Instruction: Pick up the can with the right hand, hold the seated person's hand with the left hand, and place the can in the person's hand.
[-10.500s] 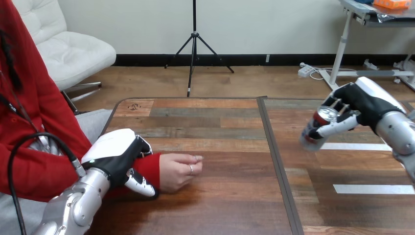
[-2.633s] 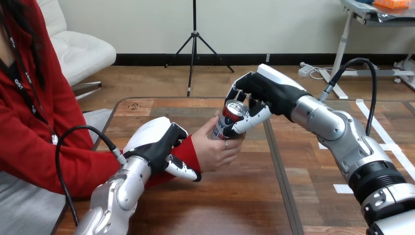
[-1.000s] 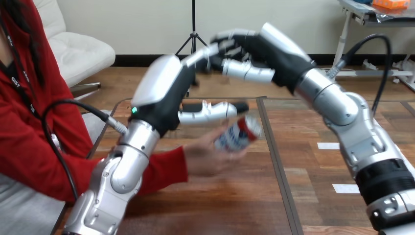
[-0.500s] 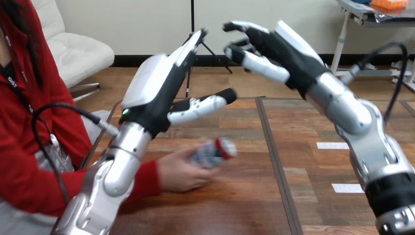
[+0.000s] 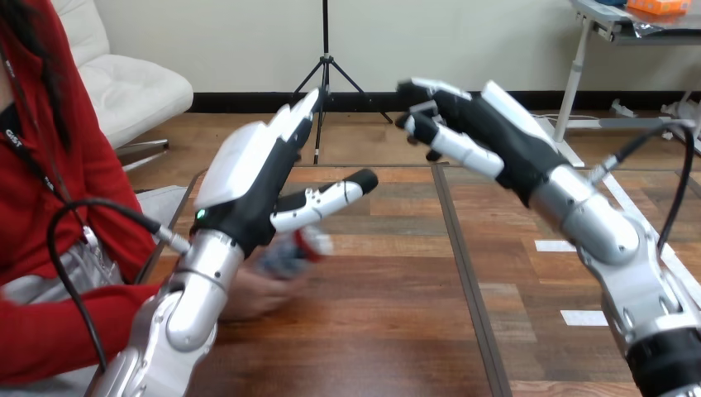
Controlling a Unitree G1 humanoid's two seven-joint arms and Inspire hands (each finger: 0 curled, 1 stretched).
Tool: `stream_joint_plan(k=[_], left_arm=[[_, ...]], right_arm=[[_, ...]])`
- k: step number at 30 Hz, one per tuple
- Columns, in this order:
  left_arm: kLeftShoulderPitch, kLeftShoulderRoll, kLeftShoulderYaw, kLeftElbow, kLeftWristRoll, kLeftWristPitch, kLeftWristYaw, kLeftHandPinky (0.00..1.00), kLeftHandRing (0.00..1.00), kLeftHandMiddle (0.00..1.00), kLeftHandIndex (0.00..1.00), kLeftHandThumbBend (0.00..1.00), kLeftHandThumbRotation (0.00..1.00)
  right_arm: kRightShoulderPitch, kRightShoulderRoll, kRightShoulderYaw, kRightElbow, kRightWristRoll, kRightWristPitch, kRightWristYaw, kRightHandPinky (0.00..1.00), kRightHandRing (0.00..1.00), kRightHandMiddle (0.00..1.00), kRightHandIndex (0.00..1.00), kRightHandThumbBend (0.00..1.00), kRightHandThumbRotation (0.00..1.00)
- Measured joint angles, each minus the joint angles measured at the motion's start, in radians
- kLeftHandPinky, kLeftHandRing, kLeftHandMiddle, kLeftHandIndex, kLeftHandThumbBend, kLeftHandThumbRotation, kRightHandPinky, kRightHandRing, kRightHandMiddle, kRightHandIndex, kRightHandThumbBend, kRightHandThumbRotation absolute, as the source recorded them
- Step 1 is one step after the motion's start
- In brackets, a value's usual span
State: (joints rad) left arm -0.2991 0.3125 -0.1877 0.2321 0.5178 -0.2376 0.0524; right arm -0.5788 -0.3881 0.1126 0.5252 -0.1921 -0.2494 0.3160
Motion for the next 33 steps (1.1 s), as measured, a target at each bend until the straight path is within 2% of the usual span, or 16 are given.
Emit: stream_joint_plan(k=[6, 10, 13, 18, 22, 25, 33], left_arm=[[0.024, -0.008, 0.005, 0.005, -0.076, -0.015, -0.015, 0.73, 0.95, 0.94, 0.93, 0.59, 0.74], [0.04, -0.019, 0.016, 0.021, -0.163, -0.057, -0.036, 0.76, 0.93, 0.92, 0.9, 0.55, 0.74], [0.054, -0.024, 0.025, 0.041, -0.216, -0.104, -0.05, 0.76, 0.89, 0.89, 0.88, 0.55, 0.76], [0.073, -0.025, 0.042, 0.082, -0.283, -0.163, -0.069, 0.69, 0.8, 0.82, 0.8, 0.52, 0.79], [0.088, -0.028, 0.07, 0.138, -0.376, -0.223, -0.106, 0.65, 0.76, 0.79, 0.76, 0.49, 0.77], [0.097, -0.034, 0.095, 0.182, -0.437, -0.262, -0.132, 0.62, 0.74, 0.76, 0.72, 0.46, 0.75], [0.134, -0.05, 0.167, 0.271, -0.587, -0.346, -0.216, 0.57, 0.7, 0.71, 0.66, 0.45, 0.78]], right_arm=[[0.03, 0.0, -0.009, -0.008, 0.031, -0.021, 0.0, 0.58, 0.73, 0.78, 0.87, 0.94, 1.0], [0.057, 0.001, -0.026, -0.019, 0.07, -0.055, 0.0, 0.6, 0.75, 0.78, 0.87, 0.95, 1.0], [0.083, 0.008, -0.044, -0.03, 0.105, -0.09, -0.001, 0.62, 0.76, 0.78, 0.86, 0.94, 1.0], [0.132, 0.026, -0.075, -0.039, 0.163, -0.172, -0.006, 0.66, 0.76, 0.78, 0.85, 0.93, 1.0], [0.186, 0.048, -0.1, -0.045, 0.208, -0.24, -0.015, 0.68, 0.76, 0.78, 0.84, 0.91, 1.0], [0.226, 0.062, -0.114, -0.046, 0.236, -0.271, -0.014, 0.7, 0.77, 0.78, 0.84, 0.9, 1.0], [0.34, 0.105, -0.14, -0.046, 0.32, -0.289, 0.006, 0.73, 0.78, 0.79, 0.83, 0.89, 1.0]])
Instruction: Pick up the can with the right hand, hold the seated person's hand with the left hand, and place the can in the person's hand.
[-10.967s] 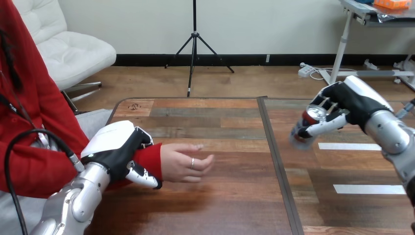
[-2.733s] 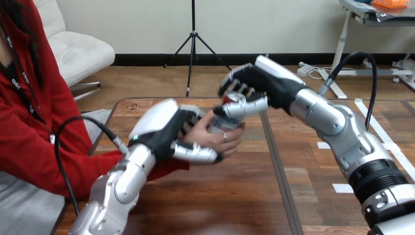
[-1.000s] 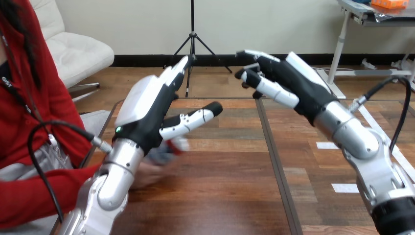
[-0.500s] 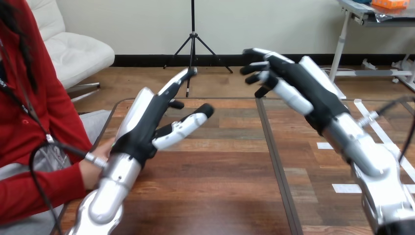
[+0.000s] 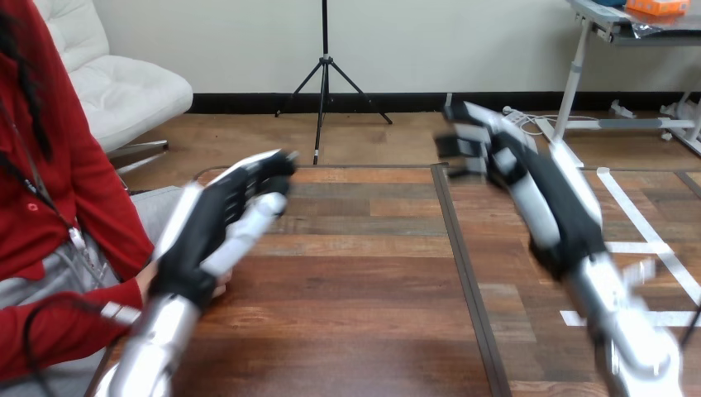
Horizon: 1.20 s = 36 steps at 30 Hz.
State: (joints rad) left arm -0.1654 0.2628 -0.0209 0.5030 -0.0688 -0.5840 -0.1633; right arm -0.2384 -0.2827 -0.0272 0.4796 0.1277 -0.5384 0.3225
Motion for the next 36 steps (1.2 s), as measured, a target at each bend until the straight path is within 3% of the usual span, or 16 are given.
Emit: stream_joint_plan(k=[10, 19, 31, 36], left_arm=[[0.055, -0.02, 0.063, 0.061, -0.106, -0.042, -0.077, 0.48, 0.62, 0.64, 0.61, 0.58, 0.77], [0.076, -0.058, 0.105, 0.109, -0.173, -0.073, -0.133, 0.43, 0.56, 0.58, 0.57, 0.64, 0.73], [0.061, -0.122, 0.16, 0.191, -0.219, -0.108, -0.154, 0.38, 0.51, 0.53, 0.51, 0.57, 0.68], [0.046, -0.149, 0.183, 0.206, -0.245, -0.101, -0.152, 0.36, 0.51, 0.53, 0.51, 0.47, 0.66]], right_arm=[[0.13, 0.057, -0.026, 0.047, 0.083, -0.01, 0.056, 0.73, 0.78, 0.79, 0.81, 0.86, 1.0], [0.165, 0.102, -0.058, 0.164, 0.148, -0.059, 0.118, 0.72, 0.76, 0.79, 0.81, 0.85, 1.0], [0.161, 0.132, -0.111, 0.314, 0.172, -0.164, 0.169, 0.73, 0.76, 0.79, 0.8, 0.84, 1.0], [0.157, 0.132, -0.131, 0.361, 0.173, -0.184, 0.176, 0.72, 0.75, 0.78, 0.8, 0.84, 1.0]])
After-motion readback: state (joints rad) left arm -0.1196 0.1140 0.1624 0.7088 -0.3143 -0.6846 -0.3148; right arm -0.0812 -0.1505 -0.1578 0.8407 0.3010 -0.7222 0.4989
